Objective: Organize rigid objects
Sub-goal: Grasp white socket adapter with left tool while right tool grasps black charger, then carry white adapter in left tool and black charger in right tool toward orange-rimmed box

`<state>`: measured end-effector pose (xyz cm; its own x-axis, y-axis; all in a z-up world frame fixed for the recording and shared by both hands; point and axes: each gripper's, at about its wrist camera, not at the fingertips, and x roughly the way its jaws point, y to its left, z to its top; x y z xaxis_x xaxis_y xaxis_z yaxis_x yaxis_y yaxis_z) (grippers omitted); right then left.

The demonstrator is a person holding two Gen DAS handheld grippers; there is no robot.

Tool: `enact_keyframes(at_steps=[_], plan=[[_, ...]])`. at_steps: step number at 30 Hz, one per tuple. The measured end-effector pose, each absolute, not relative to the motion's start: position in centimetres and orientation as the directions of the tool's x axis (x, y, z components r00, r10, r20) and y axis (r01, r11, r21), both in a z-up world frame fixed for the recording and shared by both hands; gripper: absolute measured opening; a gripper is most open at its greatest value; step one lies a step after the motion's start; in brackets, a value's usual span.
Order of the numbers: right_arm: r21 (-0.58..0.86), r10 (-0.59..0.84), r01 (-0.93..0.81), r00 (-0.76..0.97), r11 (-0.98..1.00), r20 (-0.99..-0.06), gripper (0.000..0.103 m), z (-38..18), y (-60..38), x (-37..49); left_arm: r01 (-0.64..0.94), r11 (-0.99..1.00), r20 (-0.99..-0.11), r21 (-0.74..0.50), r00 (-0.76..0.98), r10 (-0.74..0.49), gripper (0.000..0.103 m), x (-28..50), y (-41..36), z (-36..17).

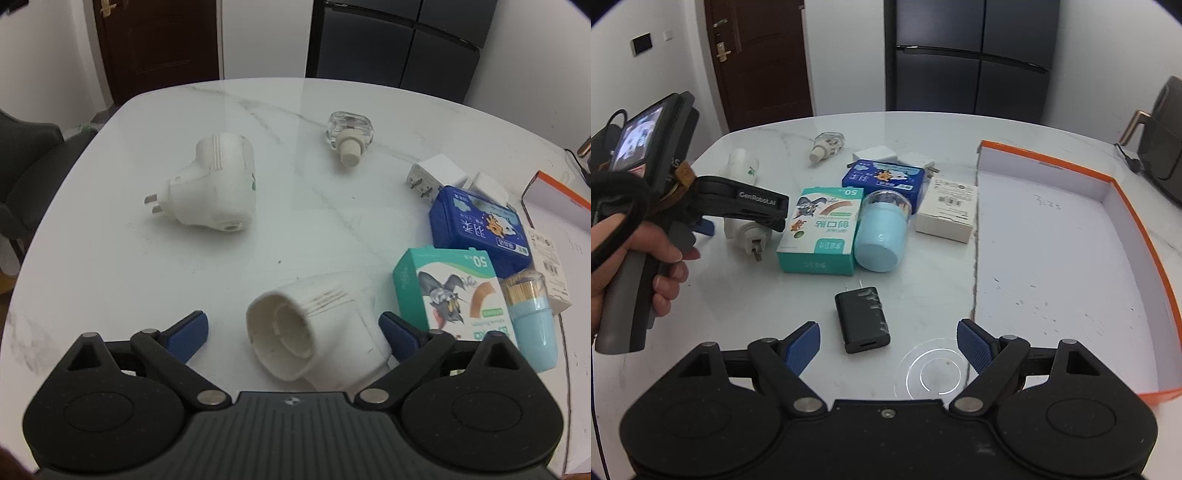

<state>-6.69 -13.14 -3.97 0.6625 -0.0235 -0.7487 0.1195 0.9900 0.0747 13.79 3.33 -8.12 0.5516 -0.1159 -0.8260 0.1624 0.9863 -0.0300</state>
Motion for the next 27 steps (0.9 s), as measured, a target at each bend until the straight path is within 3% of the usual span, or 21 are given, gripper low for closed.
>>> enact_keyframes(at_steps=[3,4,10,13,15,18,27], plan=[[0.065,-0.015,0.097,0.659,0.993,-0.752,0.096,-4.5,-13.1,-5.9,0.204,0.979,-0.805,0.013,0.583,-0.111,0.075,13.2,3.1,-8.0],[0.061,-0.013,0.089,0.660,0.994,-0.751,0.096,-4.6,-13.1,-5.5,0.217,0.976,-0.800,0.019,0.588,-0.116,0.072,13.0,3.2,-7.9],[0.086,0.042,0.037,0.647,0.996,-0.762,0.095,-5.8,-13.4,-3.1,0.222,0.974,-0.810,-0.042,0.563,-0.163,0.072,11.7,4.7,-7.4],[0.082,0.061,0.006,0.624,0.997,-0.779,0.077,-6.8,-13.2,-2.1,0.225,0.974,-0.804,-0.038,0.571,-0.163,0.072,10.1,5.2,-6.6],[0.091,0.069,0.005,0.611,0.996,-0.788,0.057,-7.3,-13.1,-1.7,0.217,0.975,-0.802,-0.045,0.574,-0.165,0.072,9.1,5.4,-6.1],[0.088,0.076,-0.011,0.607,0.996,-0.791,0.044,-7.5,-12.9,-1.3,0.211,0.976,-0.802,-0.050,0.574,-0.165,0.072,7.4,5.5,-5.4],[0.095,0.061,0.018,0.644,0.995,-0.762,0.044,-4.6,-13.2,-1.7,0.195,0.978,-0.795,-0.074,0.580,-0.176,0.072,4.4,3.8,-3.3]])
